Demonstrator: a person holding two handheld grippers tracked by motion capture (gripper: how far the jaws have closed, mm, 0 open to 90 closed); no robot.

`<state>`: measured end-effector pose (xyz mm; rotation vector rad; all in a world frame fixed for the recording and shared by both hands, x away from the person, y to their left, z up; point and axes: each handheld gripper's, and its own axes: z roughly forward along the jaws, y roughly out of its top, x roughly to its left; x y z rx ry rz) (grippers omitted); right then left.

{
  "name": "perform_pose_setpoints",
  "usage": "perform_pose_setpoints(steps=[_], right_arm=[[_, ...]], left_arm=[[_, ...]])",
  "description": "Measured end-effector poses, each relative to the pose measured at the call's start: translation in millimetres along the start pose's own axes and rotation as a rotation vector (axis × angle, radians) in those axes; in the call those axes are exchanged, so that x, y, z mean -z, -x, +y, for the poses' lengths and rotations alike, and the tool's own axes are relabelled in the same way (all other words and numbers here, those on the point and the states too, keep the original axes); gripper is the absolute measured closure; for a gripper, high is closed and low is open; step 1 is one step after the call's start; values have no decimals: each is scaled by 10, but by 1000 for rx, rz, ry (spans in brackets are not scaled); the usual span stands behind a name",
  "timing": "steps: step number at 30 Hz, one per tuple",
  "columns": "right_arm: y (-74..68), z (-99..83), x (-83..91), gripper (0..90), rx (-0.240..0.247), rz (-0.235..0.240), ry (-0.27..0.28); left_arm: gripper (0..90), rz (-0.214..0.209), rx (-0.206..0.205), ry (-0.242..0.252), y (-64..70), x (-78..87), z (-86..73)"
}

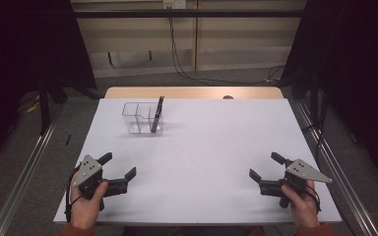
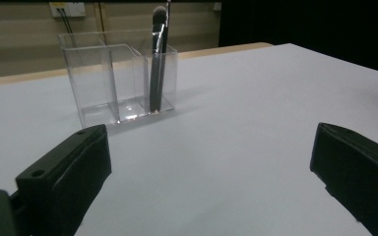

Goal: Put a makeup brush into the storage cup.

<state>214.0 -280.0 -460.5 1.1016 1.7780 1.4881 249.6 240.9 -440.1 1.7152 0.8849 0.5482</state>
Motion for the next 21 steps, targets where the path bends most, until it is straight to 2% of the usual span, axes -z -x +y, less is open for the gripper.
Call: perform_pose_setpoints(steps=[2,4,6,8,12,14,21], right_arm=[[-4,0,0,0,-2,0,-1],[-2,1,1,0,-1,0,1],[-1,2,1,0,-1,1,1],[-2,2,-5,0,-4,0,2],[-8,4,-2,0,8,4,2],[-8,3,0,0,8,3,0],[8,2,0,0,5,-5,-1]], left_arm=[[20,-11,4,-6,14,24,-23],[20,-4,23,-12,24,85,-59],[20,-1,12,-13,24,124,-76],[20,1,23,-1,21,137,-81],[20,14,22,3,20,131,-87],[20,6,18,-14,27,118,-92],[21,1,18,-4,1,124,-86]])
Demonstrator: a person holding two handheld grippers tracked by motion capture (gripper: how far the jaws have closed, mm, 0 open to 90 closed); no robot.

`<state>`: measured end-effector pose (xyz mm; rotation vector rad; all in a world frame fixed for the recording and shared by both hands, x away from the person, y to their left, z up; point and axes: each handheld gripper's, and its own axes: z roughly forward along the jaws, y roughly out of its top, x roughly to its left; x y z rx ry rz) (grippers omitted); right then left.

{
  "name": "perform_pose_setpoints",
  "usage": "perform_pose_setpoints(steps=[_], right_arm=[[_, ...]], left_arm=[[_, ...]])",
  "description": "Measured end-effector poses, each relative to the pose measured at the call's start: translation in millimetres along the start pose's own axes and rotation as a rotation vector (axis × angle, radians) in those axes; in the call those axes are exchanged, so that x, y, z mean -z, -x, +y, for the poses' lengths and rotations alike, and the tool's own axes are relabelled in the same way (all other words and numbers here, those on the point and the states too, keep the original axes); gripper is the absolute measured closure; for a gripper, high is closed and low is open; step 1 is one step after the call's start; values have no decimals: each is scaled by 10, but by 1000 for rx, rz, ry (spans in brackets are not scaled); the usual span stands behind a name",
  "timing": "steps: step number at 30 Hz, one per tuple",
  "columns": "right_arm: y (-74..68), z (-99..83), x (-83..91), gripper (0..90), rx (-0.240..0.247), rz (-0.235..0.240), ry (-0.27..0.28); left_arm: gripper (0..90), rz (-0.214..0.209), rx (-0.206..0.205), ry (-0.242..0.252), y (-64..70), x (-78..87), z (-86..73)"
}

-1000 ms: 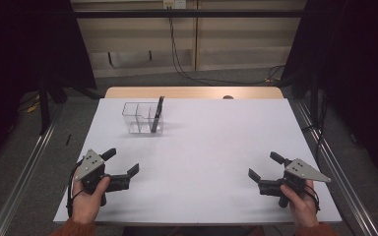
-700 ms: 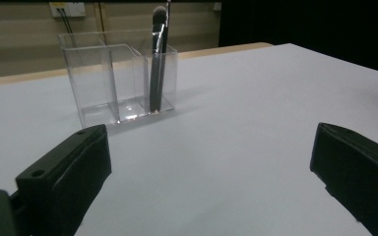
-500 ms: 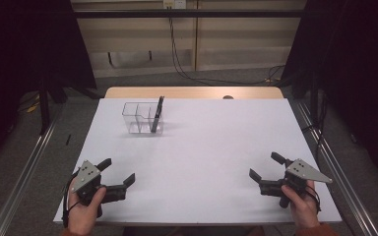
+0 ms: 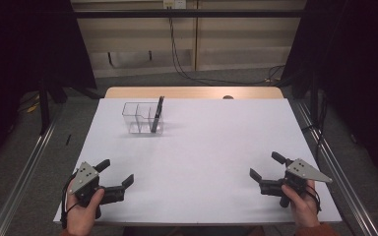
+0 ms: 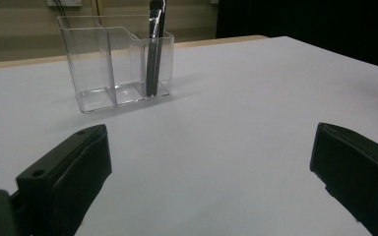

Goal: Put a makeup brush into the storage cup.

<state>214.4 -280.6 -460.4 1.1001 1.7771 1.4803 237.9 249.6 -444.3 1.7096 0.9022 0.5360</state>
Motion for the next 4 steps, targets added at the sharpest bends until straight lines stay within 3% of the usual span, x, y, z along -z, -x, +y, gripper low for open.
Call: perform_pose_setpoints(steps=[4], right_arm=[[-1,0,-4,0,-2,1,2]], left_arm=[[21,-3,3,0,-2,-3,0]])
